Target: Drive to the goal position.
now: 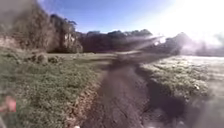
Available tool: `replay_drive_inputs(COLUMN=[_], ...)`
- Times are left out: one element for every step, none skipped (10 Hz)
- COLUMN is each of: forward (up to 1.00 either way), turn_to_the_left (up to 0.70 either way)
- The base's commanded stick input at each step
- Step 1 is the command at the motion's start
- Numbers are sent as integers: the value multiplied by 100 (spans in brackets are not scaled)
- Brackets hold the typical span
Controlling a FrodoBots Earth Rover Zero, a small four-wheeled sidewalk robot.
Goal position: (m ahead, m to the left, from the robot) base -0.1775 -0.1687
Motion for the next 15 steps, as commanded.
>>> replay_drive_inputs(forward=[0, 0, 0, 0, 0, 0, 0, 0, 3, 33, 64, 70, 70, 70, 70], turn_to_the_left=[0, 0, 0, 0, 0, 0, 0, 0, 0, 0, 0, 0, 0, 0, 0])
